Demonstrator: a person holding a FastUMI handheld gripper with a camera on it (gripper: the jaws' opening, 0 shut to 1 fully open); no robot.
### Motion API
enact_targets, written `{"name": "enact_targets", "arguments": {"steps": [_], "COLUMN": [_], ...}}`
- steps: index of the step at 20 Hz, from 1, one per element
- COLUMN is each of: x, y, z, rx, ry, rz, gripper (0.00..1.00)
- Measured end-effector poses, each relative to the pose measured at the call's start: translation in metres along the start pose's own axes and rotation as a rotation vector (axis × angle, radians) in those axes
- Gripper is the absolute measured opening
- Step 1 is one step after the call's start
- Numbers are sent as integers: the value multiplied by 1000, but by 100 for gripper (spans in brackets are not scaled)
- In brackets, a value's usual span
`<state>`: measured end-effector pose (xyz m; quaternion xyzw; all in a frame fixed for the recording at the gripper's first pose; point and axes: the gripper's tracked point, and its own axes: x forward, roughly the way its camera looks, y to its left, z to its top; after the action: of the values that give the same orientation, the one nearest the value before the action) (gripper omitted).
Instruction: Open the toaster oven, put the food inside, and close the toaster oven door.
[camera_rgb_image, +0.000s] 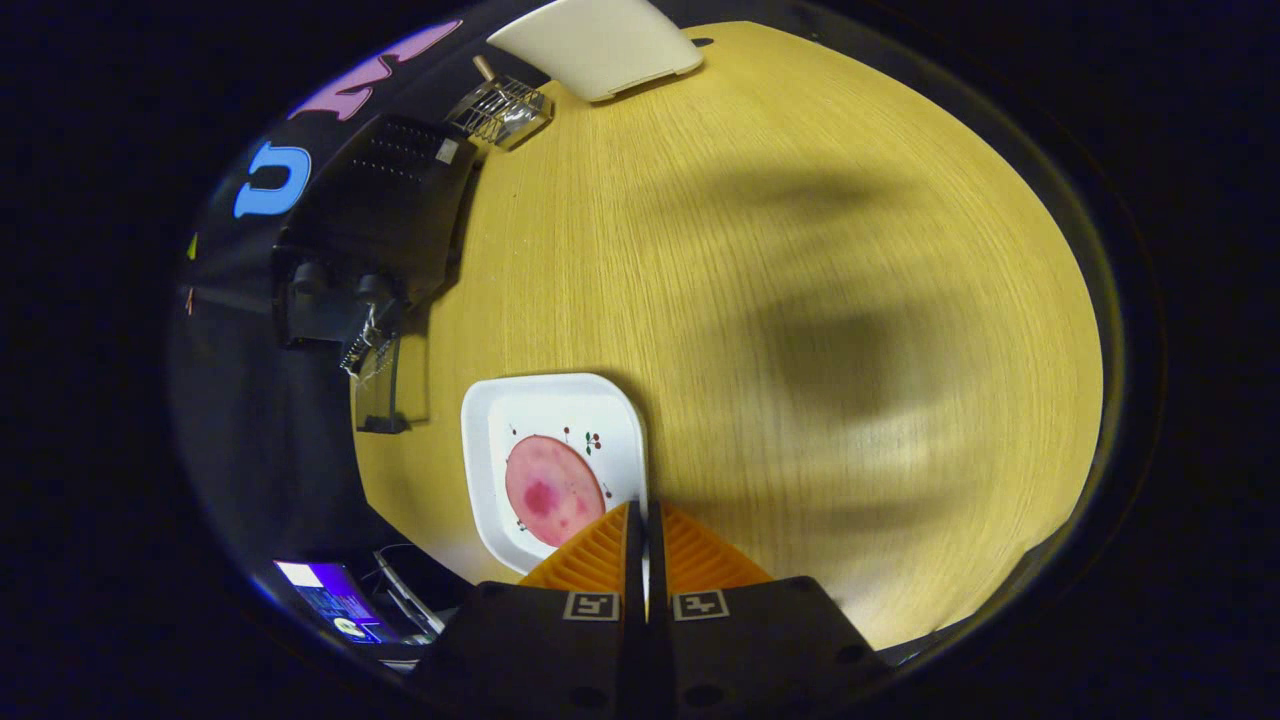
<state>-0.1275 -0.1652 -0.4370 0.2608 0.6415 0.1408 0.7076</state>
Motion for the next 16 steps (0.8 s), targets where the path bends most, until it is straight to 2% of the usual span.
{"name": "enact_targets", "arguments": {"steps": [5, 9, 16], "x": [-12, -27, -44], "y": [7, 26, 96], "z": [-1, -9, -30], "rx": [126, 134, 134], "ry": [-66, -104, -154], "rz": [106, 121, 145], "gripper": [5, 5, 5]}}
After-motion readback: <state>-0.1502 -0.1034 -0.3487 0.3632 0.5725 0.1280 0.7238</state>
